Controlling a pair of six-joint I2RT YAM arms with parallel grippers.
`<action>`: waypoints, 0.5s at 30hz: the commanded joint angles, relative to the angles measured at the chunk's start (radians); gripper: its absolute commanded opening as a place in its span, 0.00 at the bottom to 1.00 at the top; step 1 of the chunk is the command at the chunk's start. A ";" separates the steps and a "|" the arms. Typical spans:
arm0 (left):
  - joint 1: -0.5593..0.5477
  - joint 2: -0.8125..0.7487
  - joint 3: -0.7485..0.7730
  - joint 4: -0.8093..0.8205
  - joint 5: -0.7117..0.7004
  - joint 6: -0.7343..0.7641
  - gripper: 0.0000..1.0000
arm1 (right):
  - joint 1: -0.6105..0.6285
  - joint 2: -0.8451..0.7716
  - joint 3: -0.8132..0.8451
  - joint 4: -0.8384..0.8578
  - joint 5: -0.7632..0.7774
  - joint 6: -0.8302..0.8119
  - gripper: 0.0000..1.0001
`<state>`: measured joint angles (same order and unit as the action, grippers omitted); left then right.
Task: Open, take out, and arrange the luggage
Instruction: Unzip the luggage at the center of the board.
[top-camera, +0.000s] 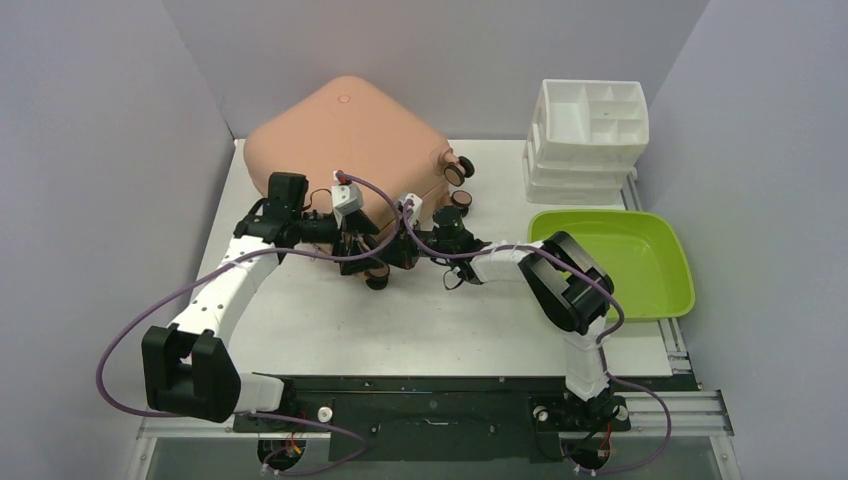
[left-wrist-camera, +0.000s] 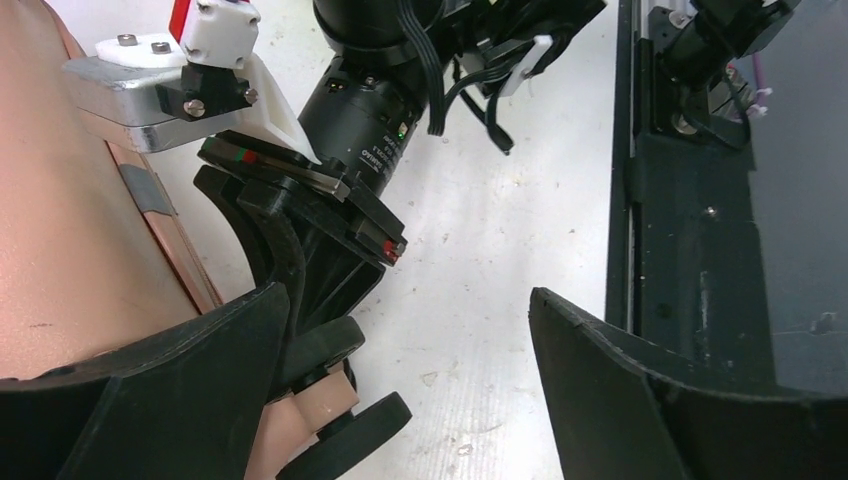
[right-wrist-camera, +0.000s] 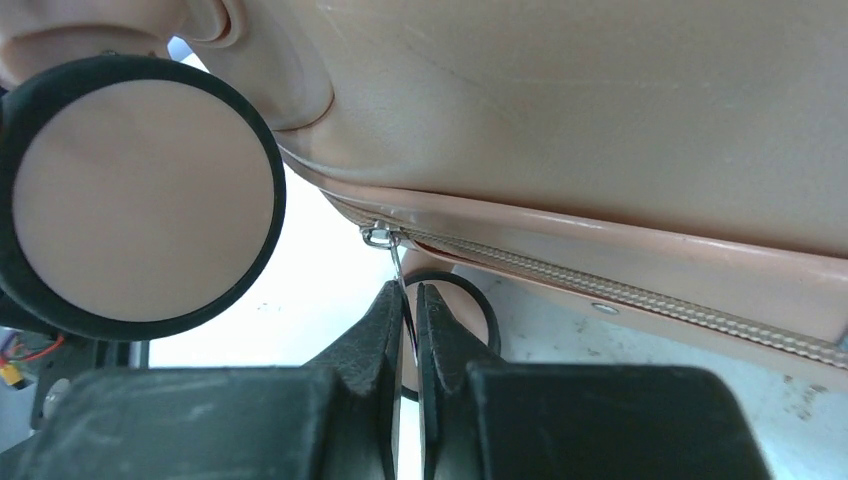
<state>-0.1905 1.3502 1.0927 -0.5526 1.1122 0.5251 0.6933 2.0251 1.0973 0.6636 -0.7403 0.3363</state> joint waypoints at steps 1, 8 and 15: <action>-0.009 0.040 -0.074 -0.131 -0.175 -0.005 0.84 | -0.112 -0.071 -0.023 -0.077 0.459 -0.129 0.00; -0.022 0.068 -0.080 -0.167 -0.200 0.026 0.61 | -0.116 -0.097 -0.030 -0.140 0.687 0.004 0.00; -0.042 0.074 -0.102 -0.177 -0.226 0.036 0.29 | -0.123 -0.176 -0.071 -0.164 0.781 0.123 0.00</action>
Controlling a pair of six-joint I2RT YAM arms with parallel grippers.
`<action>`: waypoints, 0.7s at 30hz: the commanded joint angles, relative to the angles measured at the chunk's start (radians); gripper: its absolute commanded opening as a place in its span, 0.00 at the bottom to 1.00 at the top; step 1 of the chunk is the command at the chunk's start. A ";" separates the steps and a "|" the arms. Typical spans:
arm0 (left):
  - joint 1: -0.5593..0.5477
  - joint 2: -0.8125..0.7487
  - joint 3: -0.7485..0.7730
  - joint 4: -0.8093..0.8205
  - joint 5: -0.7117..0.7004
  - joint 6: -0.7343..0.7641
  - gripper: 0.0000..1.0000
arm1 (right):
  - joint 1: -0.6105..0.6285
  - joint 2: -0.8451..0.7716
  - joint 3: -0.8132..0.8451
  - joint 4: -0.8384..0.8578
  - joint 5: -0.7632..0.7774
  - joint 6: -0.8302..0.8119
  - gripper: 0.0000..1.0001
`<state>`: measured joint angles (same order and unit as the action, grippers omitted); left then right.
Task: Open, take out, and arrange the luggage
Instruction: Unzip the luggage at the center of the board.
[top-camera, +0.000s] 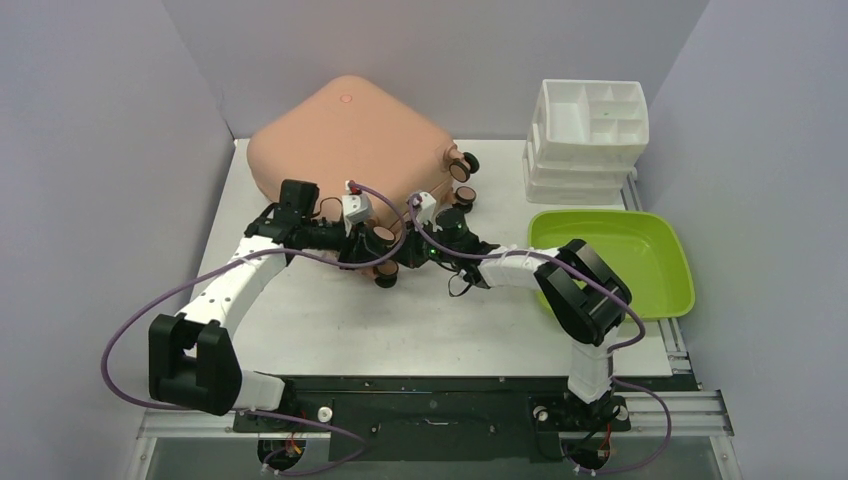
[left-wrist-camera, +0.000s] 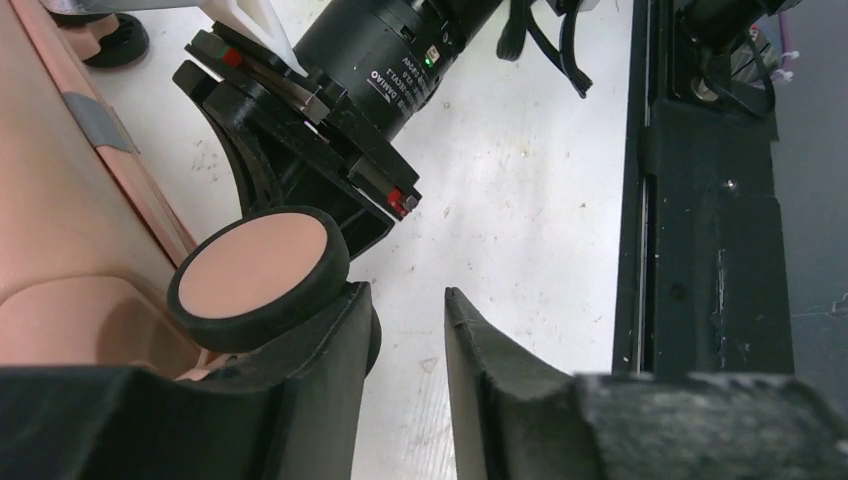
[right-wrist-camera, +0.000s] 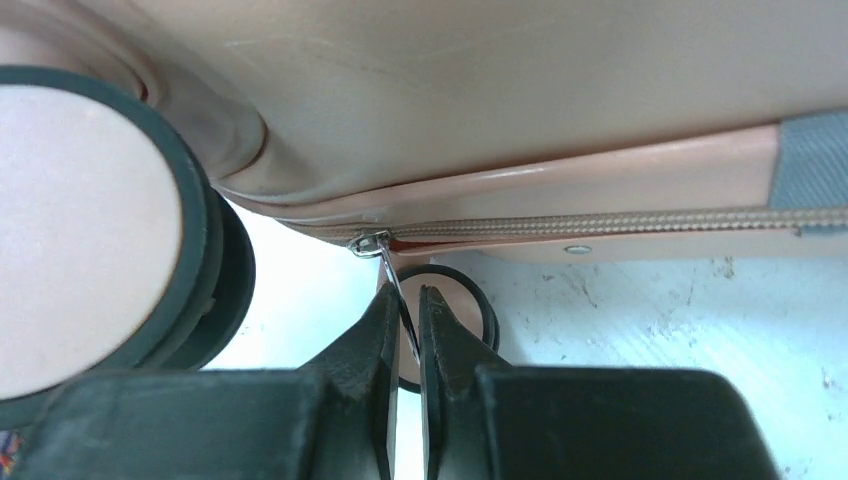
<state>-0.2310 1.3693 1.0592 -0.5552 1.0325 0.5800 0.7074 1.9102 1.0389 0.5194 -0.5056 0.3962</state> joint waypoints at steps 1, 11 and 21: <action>-0.004 0.056 -0.074 -0.175 -0.152 -0.016 0.25 | -0.139 -0.063 -0.006 -0.035 0.552 0.072 0.00; -0.022 0.031 -0.116 -0.179 -0.178 -0.007 0.08 | -0.166 -0.067 0.033 -0.109 0.672 0.085 0.00; -0.023 0.014 -0.134 -0.185 -0.203 0.001 0.03 | -0.248 -0.020 0.156 -0.216 0.777 0.101 0.00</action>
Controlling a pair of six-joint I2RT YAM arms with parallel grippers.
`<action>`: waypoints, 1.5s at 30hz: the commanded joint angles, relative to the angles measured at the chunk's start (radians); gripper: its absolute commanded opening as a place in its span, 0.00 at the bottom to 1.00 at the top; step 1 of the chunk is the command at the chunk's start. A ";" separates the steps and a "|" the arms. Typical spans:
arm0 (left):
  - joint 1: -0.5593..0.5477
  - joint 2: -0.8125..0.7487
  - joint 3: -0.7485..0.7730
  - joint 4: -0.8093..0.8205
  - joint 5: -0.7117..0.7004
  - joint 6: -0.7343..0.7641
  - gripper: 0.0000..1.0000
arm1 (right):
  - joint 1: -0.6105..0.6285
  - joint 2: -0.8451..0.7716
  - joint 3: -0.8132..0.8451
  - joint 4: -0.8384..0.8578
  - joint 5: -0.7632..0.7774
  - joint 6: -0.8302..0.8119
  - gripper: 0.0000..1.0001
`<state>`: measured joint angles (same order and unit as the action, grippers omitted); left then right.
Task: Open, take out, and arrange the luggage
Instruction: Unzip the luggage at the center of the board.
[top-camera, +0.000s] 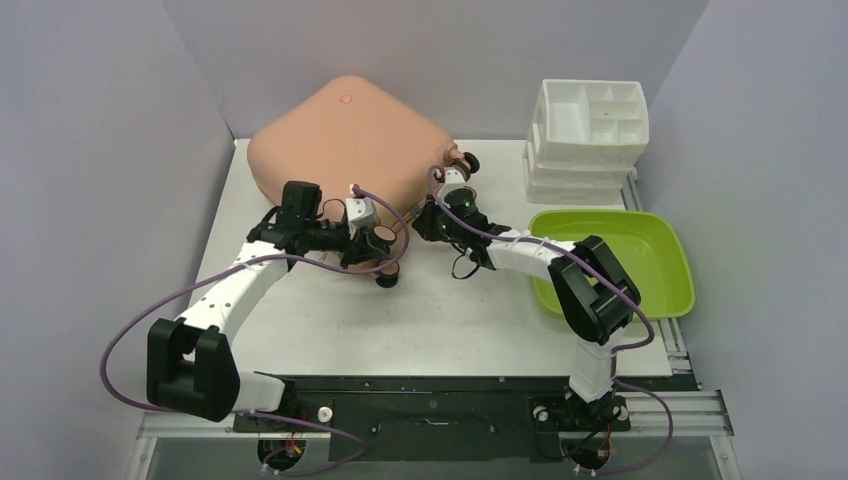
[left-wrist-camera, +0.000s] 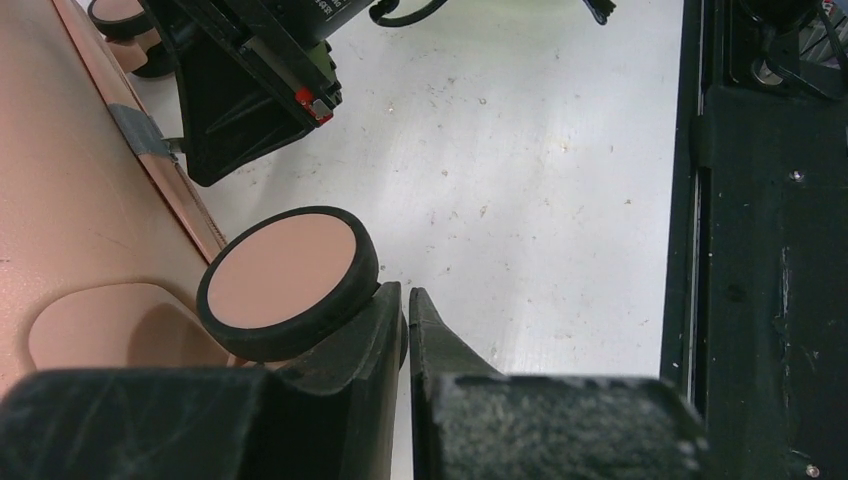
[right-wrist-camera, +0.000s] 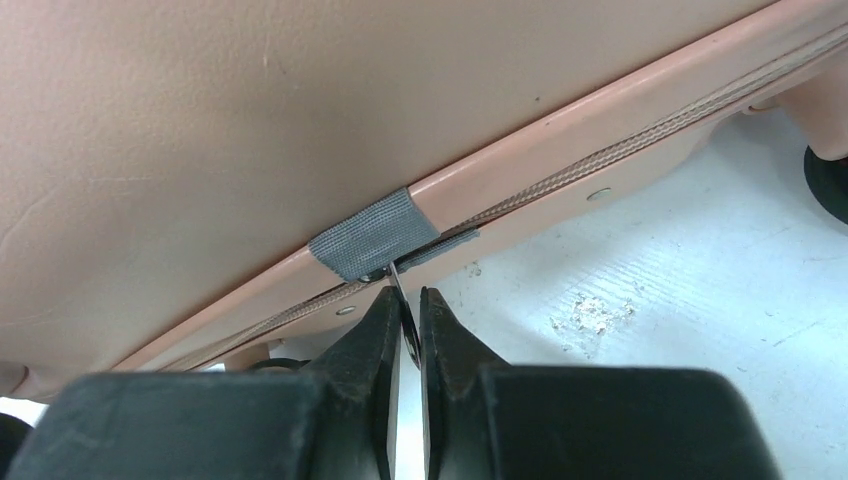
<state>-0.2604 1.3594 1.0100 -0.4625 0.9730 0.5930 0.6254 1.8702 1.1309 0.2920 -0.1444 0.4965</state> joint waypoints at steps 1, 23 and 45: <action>0.007 0.021 -0.087 -0.276 -0.147 -0.012 0.03 | -0.177 0.024 0.077 0.004 0.422 0.001 0.00; 0.011 -0.028 -0.118 -0.291 -0.161 0.005 0.00 | -0.330 -0.040 0.077 -0.084 0.526 -0.110 0.00; -0.012 0.020 0.435 -0.491 -0.078 0.040 0.46 | -0.181 -0.200 -0.011 -0.048 -0.013 -0.343 0.00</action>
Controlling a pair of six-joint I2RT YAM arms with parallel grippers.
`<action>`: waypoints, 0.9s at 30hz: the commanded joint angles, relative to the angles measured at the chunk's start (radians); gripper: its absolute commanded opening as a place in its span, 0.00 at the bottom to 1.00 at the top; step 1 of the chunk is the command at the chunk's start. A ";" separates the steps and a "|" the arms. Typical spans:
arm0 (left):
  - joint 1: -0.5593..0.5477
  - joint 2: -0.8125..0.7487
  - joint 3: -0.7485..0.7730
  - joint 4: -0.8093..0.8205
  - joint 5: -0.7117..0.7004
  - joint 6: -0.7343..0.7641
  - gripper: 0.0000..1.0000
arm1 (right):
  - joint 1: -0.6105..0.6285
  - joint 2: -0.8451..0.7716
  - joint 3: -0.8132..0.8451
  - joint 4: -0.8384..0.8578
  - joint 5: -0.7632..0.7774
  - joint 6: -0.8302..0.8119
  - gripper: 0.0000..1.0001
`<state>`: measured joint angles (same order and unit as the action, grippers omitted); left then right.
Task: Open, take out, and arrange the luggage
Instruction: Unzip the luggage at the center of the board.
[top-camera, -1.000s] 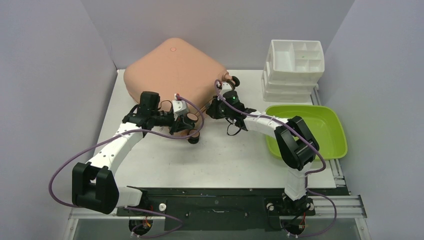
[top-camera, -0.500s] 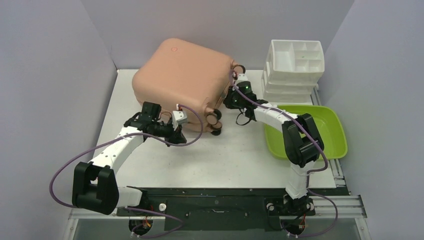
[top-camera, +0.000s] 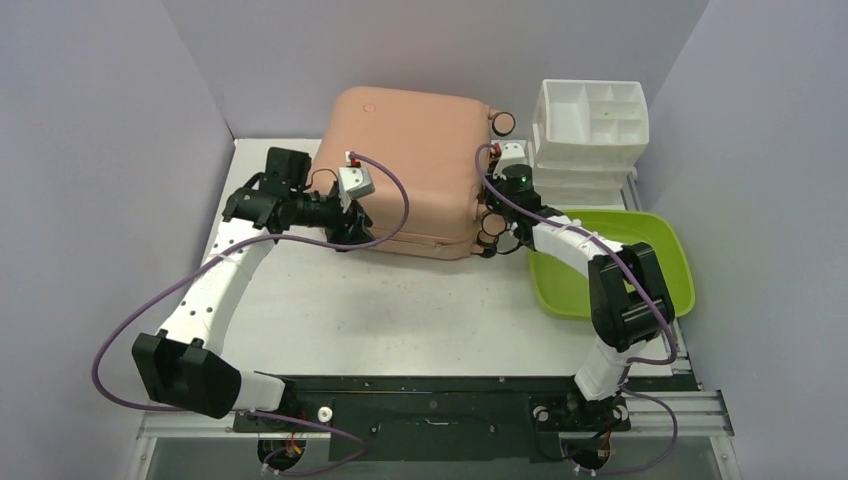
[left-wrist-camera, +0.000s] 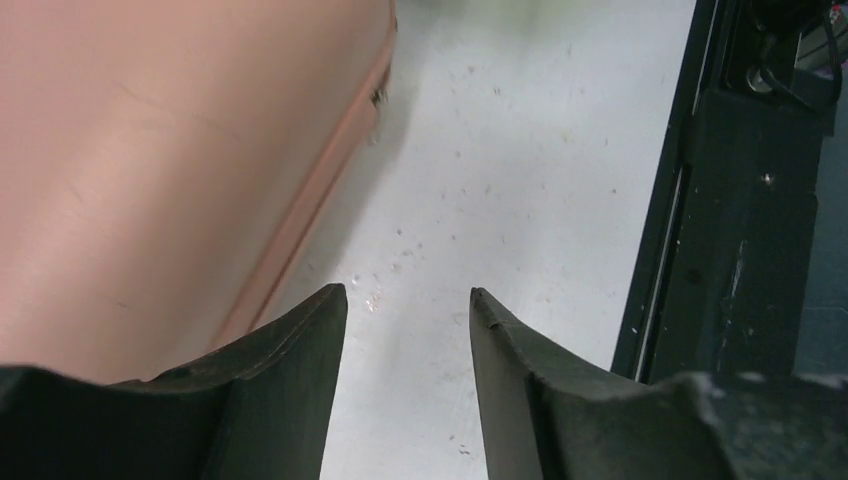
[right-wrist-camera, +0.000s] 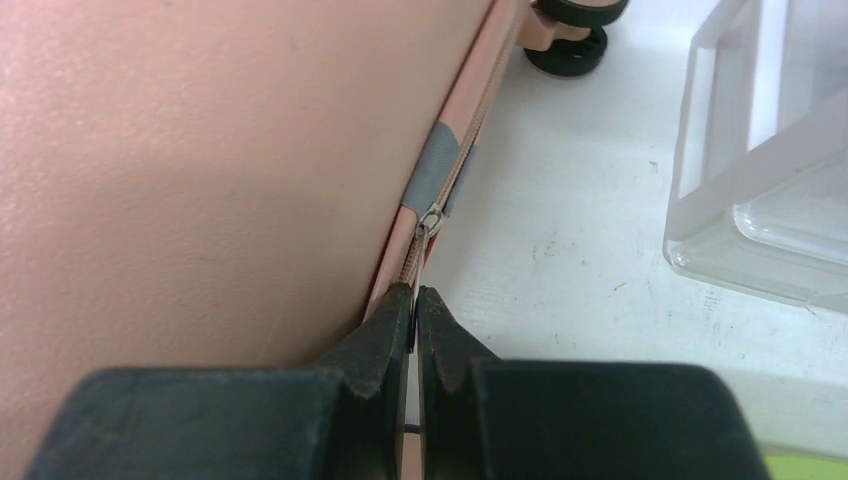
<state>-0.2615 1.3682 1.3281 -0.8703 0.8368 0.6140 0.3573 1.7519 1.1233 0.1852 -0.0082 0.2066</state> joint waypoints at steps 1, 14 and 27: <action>-0.011 0.008 0.122 -0.080 0.060 0.019 0.47 | 0.099 -0.085 -0.002 0.056 -0.175 -0.057 0.00; 0.024 -0.094 0.098 -0.079 0.097 0.038 0.71 | 0.449 0.096 0.235 -0.004 -0.299 0.032 0.00; -0.006 -0.068 -0.013 -0.055 0.041 0.104 0.86 | 0.388 0.128 0.288 -0.137 -0.327 0.054 0.00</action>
<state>-0.2466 1.2488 1.3628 -0.9493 0.9127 0.6781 0.8463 1.9423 1.4437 0.0216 -0.2909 0.2707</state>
